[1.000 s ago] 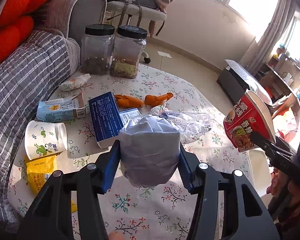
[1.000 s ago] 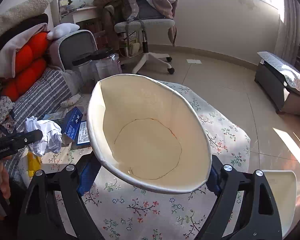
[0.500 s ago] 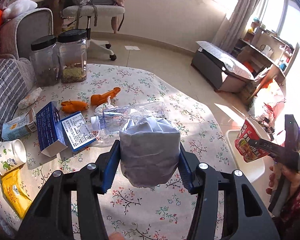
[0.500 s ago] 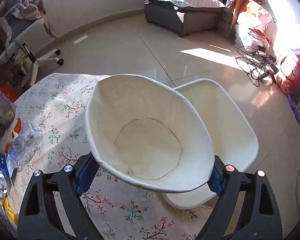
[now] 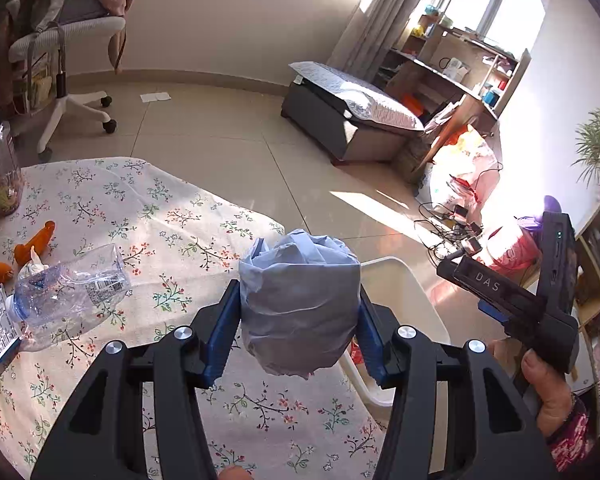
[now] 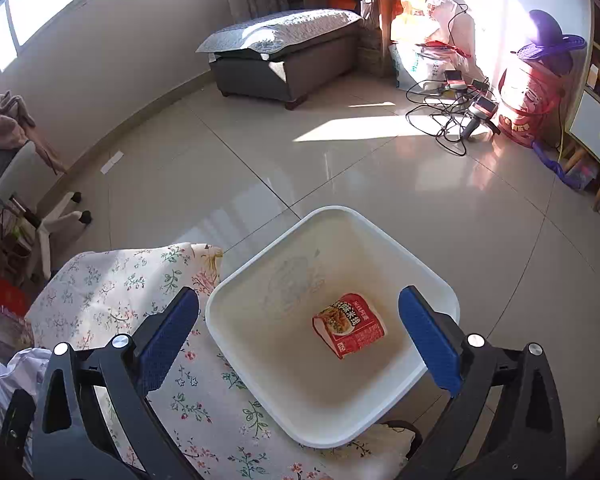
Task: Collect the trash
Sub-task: 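Drop the noodle cup and tissue into the white bin with both grippers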
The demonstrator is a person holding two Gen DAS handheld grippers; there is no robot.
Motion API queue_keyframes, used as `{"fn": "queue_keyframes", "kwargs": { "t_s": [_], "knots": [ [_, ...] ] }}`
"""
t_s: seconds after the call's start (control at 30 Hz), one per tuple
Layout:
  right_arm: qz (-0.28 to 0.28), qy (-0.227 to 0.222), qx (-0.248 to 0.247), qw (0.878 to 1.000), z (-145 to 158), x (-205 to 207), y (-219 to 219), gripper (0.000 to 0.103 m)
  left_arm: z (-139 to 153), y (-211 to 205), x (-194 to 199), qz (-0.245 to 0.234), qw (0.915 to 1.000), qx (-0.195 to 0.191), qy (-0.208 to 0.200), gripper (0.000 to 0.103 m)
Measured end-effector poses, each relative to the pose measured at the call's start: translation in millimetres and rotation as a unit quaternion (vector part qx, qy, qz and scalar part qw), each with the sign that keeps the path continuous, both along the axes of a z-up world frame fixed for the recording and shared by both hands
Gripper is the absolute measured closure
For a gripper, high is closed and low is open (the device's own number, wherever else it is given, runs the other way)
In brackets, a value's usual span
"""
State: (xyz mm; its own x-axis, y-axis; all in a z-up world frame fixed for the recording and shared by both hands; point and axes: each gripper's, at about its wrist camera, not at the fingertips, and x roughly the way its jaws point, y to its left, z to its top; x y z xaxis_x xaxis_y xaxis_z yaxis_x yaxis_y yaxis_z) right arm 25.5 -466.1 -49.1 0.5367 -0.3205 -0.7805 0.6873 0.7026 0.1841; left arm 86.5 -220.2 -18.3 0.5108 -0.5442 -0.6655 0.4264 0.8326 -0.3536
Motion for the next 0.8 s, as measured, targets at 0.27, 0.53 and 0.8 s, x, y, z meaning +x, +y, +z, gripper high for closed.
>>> {"fn": "queue_keyframes", "kwargs": {
  "t_s": [0.27,0.53,0.8],
  "knots": [
    [-0.07,-0.053,0.02,0.996,19.3,-30.7,-46.0,0.007,-7.3,-70.7,9.8,-0.048,0.9983,-0.016,0.029,0.05],
    [-0.109,-0.082,0.025,0.99,28.0,-47.0,-69.6,0.007,-13.6,-135.7,10.6,-0.094,0.9935,-0.018,0.061,0.039],
    [-0.107,-0.083,-0.016,0.991,38.2,-45.1,-59.3,0.007,-5.6,-128.3,2.3,-0.083,0.996,0.025,0.022,0.022]
  ]
}}
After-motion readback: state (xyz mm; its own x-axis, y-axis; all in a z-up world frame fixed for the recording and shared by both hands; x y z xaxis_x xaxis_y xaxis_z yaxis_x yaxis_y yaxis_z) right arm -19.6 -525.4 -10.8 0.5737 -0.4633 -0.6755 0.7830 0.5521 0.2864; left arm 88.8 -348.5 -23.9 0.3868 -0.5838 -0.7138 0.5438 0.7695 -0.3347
